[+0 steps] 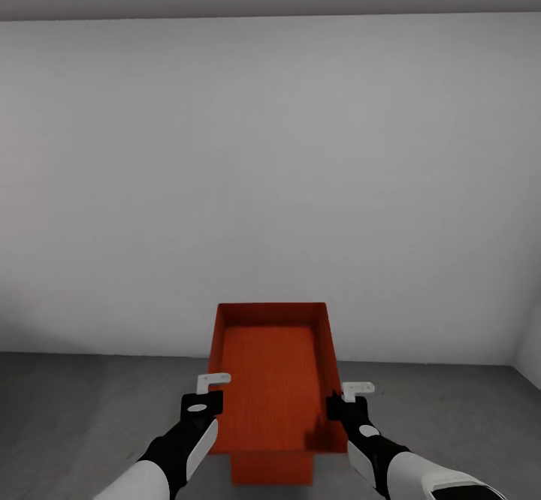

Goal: Move the two storage containers from the living room to the garage. In the garage, place one container on the floor and stack the other container on top of it (either order is fine).

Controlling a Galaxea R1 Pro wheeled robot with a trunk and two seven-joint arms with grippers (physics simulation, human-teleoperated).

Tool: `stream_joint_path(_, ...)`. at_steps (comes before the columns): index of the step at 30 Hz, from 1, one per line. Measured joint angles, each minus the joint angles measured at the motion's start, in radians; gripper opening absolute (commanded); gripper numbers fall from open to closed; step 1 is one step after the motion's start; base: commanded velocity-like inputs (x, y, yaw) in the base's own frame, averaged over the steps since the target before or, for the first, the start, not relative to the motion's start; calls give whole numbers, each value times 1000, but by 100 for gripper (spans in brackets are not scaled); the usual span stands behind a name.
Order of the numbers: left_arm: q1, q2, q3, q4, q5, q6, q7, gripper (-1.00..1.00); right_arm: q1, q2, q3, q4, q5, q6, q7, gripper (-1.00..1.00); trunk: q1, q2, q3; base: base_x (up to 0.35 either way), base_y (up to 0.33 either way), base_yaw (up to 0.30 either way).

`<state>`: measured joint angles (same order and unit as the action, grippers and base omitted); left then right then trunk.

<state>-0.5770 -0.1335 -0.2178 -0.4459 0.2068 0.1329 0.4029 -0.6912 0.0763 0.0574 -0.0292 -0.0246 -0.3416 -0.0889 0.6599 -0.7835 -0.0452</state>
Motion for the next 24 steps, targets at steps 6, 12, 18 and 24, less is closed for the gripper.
stream_joint_path(6, 0, 0, 1, 2, -1, 0, -1, -100, 0, 0, 1, 1, -1, 0, 0, -100, 0, 0, 0, 320, 20, 0)
stream_joint_path(12, 0, 0, 1, 2, -2, -1, -1, -100, 0, 0, 2, 1, -2, 0, 0, -100, 0, 0, 0, 321, 2, 0)
stream_joint_path(18, 0, 0, 1, 2, -2, -1, -1, -100, 0, 0, 1, 1, -1, 0, 0, -100, 0, 0, 0, 321, 0, 0)
stream_joint_path(24, 0, 0, 1, 3, -2, -1, -1, -100, 0, 0, 1, 1, -1, 0, 0, -100, 0, 0, 0, 321, 0, 0)
